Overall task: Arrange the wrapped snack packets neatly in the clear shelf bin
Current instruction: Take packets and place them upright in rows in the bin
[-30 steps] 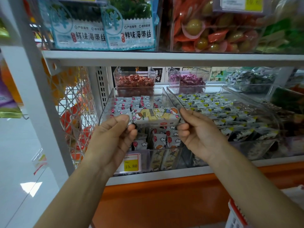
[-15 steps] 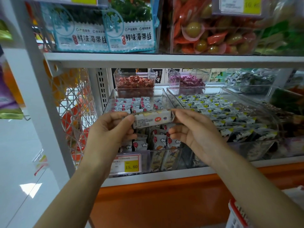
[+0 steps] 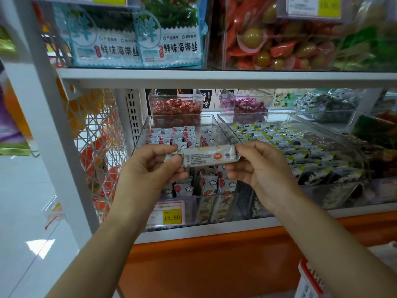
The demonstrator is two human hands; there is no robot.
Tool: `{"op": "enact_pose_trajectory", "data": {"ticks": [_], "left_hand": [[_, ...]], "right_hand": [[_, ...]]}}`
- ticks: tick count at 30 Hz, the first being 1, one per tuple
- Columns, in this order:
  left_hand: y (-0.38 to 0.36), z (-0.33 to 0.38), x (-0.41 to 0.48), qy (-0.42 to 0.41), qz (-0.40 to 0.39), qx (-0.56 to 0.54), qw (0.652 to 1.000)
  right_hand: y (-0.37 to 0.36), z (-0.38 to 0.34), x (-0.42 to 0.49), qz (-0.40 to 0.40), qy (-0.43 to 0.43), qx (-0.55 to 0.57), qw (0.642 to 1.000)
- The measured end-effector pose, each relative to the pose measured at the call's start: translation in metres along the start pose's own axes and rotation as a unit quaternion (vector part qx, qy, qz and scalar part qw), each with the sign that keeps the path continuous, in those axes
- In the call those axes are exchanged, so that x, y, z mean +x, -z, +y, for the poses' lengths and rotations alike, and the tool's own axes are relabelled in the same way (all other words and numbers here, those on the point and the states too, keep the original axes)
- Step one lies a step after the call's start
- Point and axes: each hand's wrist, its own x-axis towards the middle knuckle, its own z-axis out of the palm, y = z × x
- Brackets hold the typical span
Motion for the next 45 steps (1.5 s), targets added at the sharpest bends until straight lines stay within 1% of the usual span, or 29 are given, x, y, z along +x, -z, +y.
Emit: {"op": "enact_pose_trajectory", "data": {"ticks": [5,8,12,16,19,21,23,26,28,31,33,35,39,42,45], "left_hand": [[0.003,-0.002,0.001,0.001,-0.001,-0.042,0.999],[0.004,-0.002,0.002,0.017,-0.001,-0.071,0.997],[0.004,-0.002,0.003,0.049,0.011,-0.104,0.993],[0.004,0.001,0.004,0.097,-0.012,-0.156,0.983],[0.003,0.000,0.002,0.088,-0.021,-0.099,0.991],[0.003,-0.003,0.001,0.077,-0.023,-0.068,0.994],[0.003,-0.005,0.001,0.073,-0.034,-0.038,0.996],[0.002,-0.006,0.001,0.057,-0.049,-0.010,0.997],[0.001,-0.006,0.000,0.036,-0.048,0.013,0.998],[0.000,-0.005,-0.001,0.001,-0.058,0.043,0.997],[-0.001,-0.003,-0.003,-0.015,-0.080,0.070,0.994],[-0.002,-0.002,-0.004,-0.033,-0.096,0.100,0.990],[-0.004,0.001,-0.006,-0.061,-0.092,0.151,0.982],[-0.009,0.001,-0.008,-0.088,-0.116,0.174,0.974],[-0.012,0.000,-0.010,-0.102,-0.135,0.194,0.966]], "right_hand": [[0.001,-0.001,0.000,-0.019,-0.040,0.075,0.996],[0.002,0.000,0.001,-0.029,-0.034,0.079,0.996],[0.003,0.003,0.001,-0.040,0.033,0.011,0.999],[0.004,0.004,0.001,-0.040,0.107,-0.074,0.991],[0.003,0.004,-0.001,-0.050,0.130,-0.105,0.985],[0.002,0.004,-0.001,-0.064,0.133,-0.105,0.983],[0.001,0.006,-0.001,-0.085,0.122,-0.081,0.986],[-0.001,0.007,0.000,-0.119,0.074,-0.006,0.990],[-0.003,0.008,0.000,-0.124,0.056,0.012,0.991],[-0.006,0.011,-0.003,-0.108,0.058,-0.051,0.991],[-0.007,0.012,-0.005,-0.098,0.076,-0.119,0.985],[-0.009,0.012,-0.007,-0.088,0.091,-0.158,0.979],[-0.011,0.011,-0.008,-0.064,0.080,-0.125,0.987],[-0.011,0.011,-0.006,-0.038,0.057,-0.087,0.994],[-0.009,0.013,-0.004,-0.017,0.047,-0.076,0.996]]}}
